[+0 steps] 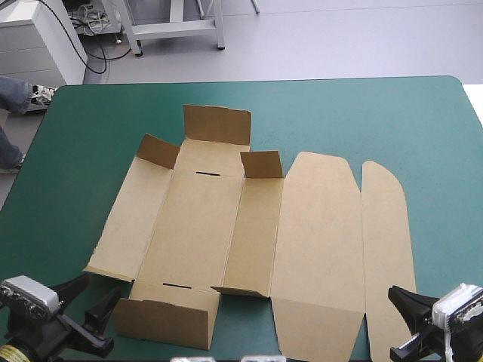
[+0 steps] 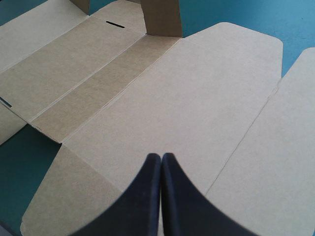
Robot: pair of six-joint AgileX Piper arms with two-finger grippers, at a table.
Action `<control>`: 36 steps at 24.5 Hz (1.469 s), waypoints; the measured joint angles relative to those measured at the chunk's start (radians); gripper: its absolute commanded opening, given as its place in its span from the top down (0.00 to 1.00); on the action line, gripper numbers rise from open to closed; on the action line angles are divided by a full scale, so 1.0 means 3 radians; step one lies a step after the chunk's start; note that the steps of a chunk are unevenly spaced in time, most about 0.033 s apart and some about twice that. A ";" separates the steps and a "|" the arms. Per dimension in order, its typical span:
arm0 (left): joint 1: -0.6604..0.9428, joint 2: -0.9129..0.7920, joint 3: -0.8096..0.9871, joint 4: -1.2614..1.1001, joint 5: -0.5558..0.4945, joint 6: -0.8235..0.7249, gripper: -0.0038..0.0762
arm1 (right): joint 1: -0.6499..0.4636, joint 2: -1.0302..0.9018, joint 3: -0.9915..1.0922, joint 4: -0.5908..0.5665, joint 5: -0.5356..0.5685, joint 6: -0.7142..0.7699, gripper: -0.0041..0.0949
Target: Fold the box
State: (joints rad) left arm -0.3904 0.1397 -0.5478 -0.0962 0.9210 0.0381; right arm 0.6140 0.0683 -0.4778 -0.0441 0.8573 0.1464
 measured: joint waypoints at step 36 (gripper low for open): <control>0.2451 0.3809 -0.2117 -0.0761 0.1061 0.1499 0.38 | 0.0000 0.0000 0.0000 0.0026 -0.0030 -0.0075 0.98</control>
State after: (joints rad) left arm 0.3448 1.2823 -1.1830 -0.3246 1.2394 0.4877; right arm 0.6140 0.0683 -0.4778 -0.0362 0.8484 0.1237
